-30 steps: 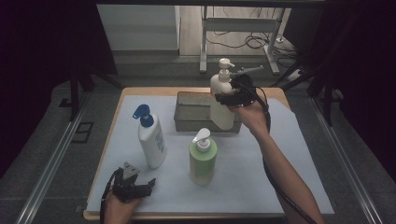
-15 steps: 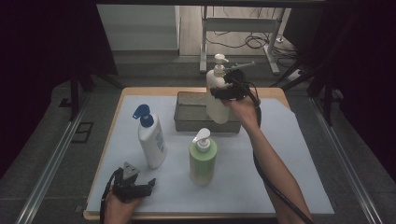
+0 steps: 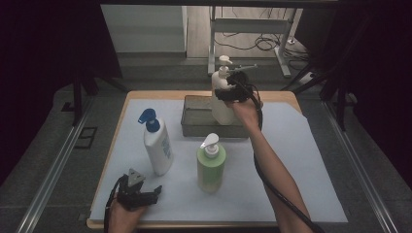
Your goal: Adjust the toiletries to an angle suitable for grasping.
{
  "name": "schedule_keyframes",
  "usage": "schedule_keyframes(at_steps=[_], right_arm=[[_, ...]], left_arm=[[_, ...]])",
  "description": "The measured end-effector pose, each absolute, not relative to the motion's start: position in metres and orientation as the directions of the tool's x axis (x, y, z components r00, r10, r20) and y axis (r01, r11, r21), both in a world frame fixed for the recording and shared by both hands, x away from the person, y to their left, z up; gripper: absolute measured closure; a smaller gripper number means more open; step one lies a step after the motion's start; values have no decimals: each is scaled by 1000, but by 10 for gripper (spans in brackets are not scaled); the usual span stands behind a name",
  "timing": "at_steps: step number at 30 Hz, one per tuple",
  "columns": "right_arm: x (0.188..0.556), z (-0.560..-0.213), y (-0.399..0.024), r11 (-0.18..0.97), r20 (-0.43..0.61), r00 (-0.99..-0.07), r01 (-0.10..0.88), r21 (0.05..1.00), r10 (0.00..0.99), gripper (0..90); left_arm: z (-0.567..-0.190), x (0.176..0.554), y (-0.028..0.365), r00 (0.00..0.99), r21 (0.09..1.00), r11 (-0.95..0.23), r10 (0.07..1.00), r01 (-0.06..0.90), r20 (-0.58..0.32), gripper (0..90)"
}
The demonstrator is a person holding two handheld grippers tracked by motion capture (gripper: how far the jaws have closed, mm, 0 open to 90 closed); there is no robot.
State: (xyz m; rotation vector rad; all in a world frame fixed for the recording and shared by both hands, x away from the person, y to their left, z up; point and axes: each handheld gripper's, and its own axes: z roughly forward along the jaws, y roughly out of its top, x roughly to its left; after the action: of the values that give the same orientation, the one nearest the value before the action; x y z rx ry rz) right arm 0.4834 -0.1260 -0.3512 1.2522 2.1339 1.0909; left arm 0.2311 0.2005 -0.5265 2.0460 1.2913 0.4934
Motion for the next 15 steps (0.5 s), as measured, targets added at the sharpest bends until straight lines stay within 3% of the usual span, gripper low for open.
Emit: schedule_keyframes(at_steps=[15], right_arm=[[477,-368,-120,320,1,-519,529,786,855,373]], left_arm=[[-526,231,200,442,702,-295,897,648,-30,121]])
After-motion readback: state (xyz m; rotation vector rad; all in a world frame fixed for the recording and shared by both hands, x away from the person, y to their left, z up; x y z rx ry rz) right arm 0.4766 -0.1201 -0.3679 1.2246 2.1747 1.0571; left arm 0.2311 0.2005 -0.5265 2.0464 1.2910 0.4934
